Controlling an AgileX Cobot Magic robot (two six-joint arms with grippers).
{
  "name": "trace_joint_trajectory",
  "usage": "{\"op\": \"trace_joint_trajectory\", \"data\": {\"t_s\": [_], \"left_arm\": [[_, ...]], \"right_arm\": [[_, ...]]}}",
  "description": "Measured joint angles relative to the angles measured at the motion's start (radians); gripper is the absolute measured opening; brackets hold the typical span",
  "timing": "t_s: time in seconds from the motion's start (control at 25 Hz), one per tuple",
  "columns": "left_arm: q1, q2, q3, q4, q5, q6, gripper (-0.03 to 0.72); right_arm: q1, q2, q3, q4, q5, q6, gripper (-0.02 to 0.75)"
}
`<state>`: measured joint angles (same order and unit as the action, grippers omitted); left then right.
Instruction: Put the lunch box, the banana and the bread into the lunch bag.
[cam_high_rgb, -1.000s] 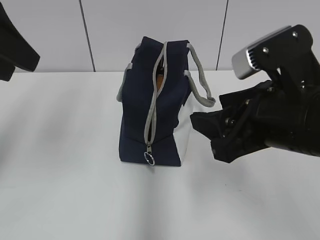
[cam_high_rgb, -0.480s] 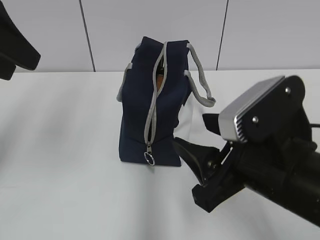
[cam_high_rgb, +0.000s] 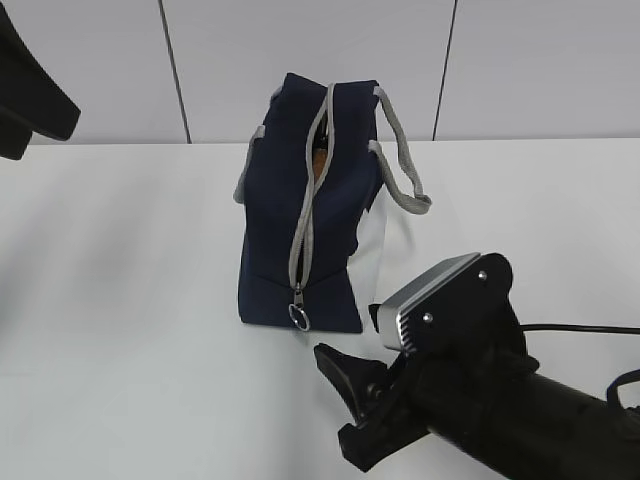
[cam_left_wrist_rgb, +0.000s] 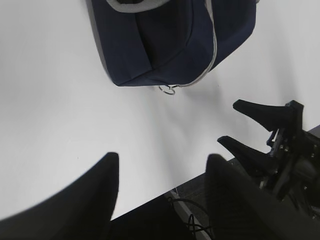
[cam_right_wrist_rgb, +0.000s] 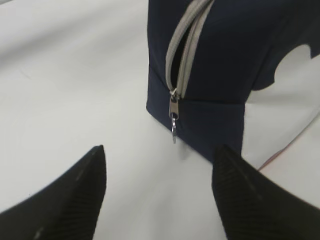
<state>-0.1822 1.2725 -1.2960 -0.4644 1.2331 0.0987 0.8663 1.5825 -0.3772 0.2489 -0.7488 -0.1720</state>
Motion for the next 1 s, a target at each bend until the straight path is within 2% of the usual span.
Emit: {"op": "trace_joint_trajectory", "data": {"t_s": [0.32,0.6,0.76,0.88,1.0], "left_arm": [[0.000,0.000,0.000,0.000,0.000,0.000,0.382],[0.000,0.000,0.000,-0.001,-0.001,0.000,0.382],[0.000,0.000,0.000,-0.001,-0.004,0.000,0.382],[0.000,0.000,0.000,-0.001,-0.006,0.000,0.380],[0.000,0.000,0.000,-0.001,-0.006,0.000,0.380]], "right_arm": [[0.000,0.152,0.000,-0.037,-0.246,0.065,0.491],[-0.009,0.174,-0.006,-0.052,-0.198,0.126,0.456],[-0.060,0.174,-0.006,-0.111,-0.186,0.138,0.452],[-0.152,0.179,-0.006,-0.219,-0.175,0.172,0.447],[-0.268,0.197,-0.033,-0.446,-0.163,0.248,0.446]]}}
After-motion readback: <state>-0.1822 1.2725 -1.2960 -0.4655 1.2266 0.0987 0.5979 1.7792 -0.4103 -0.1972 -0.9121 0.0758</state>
